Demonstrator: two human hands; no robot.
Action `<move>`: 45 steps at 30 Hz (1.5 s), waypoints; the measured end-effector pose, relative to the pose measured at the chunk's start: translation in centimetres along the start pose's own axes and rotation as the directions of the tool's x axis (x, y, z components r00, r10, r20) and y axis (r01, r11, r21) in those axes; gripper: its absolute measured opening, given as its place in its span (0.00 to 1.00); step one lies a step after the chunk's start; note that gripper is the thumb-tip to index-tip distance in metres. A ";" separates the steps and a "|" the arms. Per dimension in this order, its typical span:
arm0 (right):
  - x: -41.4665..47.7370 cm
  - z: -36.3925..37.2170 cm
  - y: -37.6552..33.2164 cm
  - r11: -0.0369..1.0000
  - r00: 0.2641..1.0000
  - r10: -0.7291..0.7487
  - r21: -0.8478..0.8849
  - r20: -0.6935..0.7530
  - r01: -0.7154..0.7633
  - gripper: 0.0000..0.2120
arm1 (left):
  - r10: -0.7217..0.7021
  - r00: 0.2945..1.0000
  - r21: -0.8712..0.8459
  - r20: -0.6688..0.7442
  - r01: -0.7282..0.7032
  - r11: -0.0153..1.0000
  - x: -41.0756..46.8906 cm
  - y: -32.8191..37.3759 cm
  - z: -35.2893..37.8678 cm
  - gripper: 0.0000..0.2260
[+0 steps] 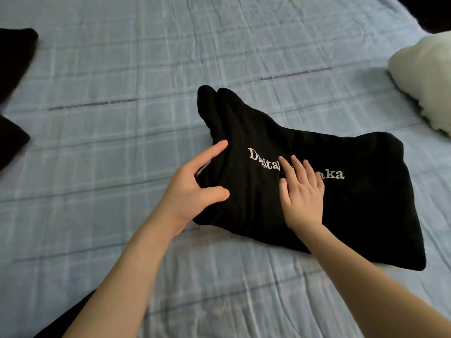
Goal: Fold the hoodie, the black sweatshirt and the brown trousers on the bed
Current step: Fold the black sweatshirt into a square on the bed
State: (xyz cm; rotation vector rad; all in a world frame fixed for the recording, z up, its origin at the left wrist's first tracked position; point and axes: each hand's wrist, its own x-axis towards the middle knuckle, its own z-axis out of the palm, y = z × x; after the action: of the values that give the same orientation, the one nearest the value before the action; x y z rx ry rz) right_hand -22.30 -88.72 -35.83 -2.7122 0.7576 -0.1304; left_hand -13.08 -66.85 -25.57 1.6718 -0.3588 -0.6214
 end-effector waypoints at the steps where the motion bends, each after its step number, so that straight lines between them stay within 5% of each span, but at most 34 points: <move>1: 0.2 -0.3 0.1 0.999 1.000 -0.005 0.037 0.026 0.004 0.24 | 0.016 1.000 0.030 0.009 -0.017 0.999 -0.1 1.0 0.7 0.37; 5: -0.6 -5.0 3.4 0.827 0.996 -0.075 0.561 0.055 0.031 0.24 | 0.074 0.996 0.123 0.048 -0.079 0.989 -0.3 5.2 4.5 0.37; 6: -1.5 -6.5 5.1 0.819 0.997 -0.066 0.570 -0.032 0.073 0.24 | 0.083 0.994 0.137 0.070 -0.092 0.986 -0.2 6.2 5.9 0.37; 9: -4.4 -9.7 11.3 0.971 0.968 -0.026 0.222 -0.248 0.083 0.26 | 0.085 0.985 0.142 0.151 -0.107 0.984 0.4 8.1 11.0 0.38; 12: -6.3 -10.2 16.6 0.957 0.985 0.146 0.266 -0.093 -0.117 0.29 | 0.058 0.975 0.100 0.214 -0.081 0.992 1.6 7.9 16.5 0.39; 18: -7.3 -8.8 19.9 0.593 0.981 0.174 0.786 0.083 -0.172 0.30 | -0.041 0.968 0.128 0.249 0.009 0.992 4.4 3.8 25.1 0.40; 31: -7.1 -10.0 22.1 0.155 0.950 0.154 0.943 0.271 -0.294 0.23 | -0.106 0.954 0.433 0.280 -0.027 0.901 4.0 -1.4 32.8 0.41; 33: -5.9 -12.0 22.5 0.174 0.951 0.192 0.946 0.240 -0.274 0.21 | -0.097 0.958 0.445 0.269 -0.035 0.895 3.9 -1.6 32.8 0.41; 35: -3.9 -14.4 22.5 0.298 0.976 0.182 0.940 0.118 -0.169 0.21 | -0.106 0.957 0.432 0.270 -0.022 0.902 3.7 -1.9 32.5 0.41; 38: 0.9 -17.2 20.7 0.442 1.000 -0.024 0.897 0.018 -0.005 0.24 | -0.141 0.945 0.407 0.294 0.010 0.914 3.4 -1.3 32.7 0.41; 41: 5.1 -16.7 18.4 0.600 0.954 -0.258 0.799 0.150 0.037 0.24 | -0.081 0.923 0.334 0.377 -0.053 0.941 2.6 0.5 33.2 0.38; 45: 6.2 -14.1 19.3 0.675 0.913 -0.265 0.736 0.311 -0.055 0.20 | 0.076 0.880 0.146 0.469 -0.162 0.976 0.9 4.0 30.0 0.24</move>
State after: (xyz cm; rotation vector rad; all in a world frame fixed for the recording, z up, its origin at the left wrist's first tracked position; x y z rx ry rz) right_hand -28.86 -111.45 -28.87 -1.8959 0.3059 0.0801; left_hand -29.40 -92.32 -24.88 1.6456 -0.8806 -0.9175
